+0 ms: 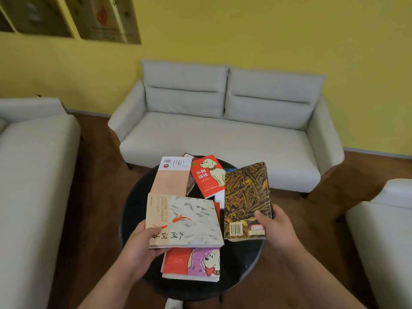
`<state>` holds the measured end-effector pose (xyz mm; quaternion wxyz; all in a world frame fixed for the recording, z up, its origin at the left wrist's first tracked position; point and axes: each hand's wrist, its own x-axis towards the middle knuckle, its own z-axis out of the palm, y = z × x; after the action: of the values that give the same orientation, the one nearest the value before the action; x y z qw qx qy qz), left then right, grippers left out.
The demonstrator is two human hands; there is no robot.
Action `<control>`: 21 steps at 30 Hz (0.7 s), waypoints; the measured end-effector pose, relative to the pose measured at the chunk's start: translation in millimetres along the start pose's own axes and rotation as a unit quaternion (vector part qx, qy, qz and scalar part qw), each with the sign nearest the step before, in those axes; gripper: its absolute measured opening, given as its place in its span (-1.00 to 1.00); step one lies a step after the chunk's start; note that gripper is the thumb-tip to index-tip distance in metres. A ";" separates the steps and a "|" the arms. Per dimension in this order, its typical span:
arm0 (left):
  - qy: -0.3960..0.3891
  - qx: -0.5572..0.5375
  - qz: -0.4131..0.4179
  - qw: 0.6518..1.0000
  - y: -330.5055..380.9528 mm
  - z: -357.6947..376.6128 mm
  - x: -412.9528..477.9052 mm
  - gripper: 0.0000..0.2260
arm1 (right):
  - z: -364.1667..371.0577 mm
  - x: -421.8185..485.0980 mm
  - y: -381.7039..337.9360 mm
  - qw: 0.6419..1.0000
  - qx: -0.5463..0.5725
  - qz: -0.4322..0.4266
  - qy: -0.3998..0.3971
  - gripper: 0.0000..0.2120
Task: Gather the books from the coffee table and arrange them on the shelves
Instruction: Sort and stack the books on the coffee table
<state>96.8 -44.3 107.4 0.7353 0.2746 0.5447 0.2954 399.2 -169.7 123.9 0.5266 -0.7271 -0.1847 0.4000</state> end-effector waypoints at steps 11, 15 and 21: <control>0.095 0.234 -0.155 0.955 -52.8 20.5 -32.4 -0.81 | -4.9 -27.8 11.5 0.998 0.006 0.051 -0.041 -0.89; 0.124 0.582 0.089 0.798 -21.4 9.9 -17.4 -0.83 | -5.4 -29.1 14.5 0.997 0.005 0.057 -0.049 -0.86; -0.051 0.604 0.095 0.790 -23.0 13.2 5.5 -0.41 | -5.9 -28.5 9.6 0.991 0.064 0.080 -0.080 -0.77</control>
<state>113.9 -56.9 90.5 0.4149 0.7276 0.5449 -0.0399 384.9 -196.6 127.0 0.5218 -0.6698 -0.1416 0.5090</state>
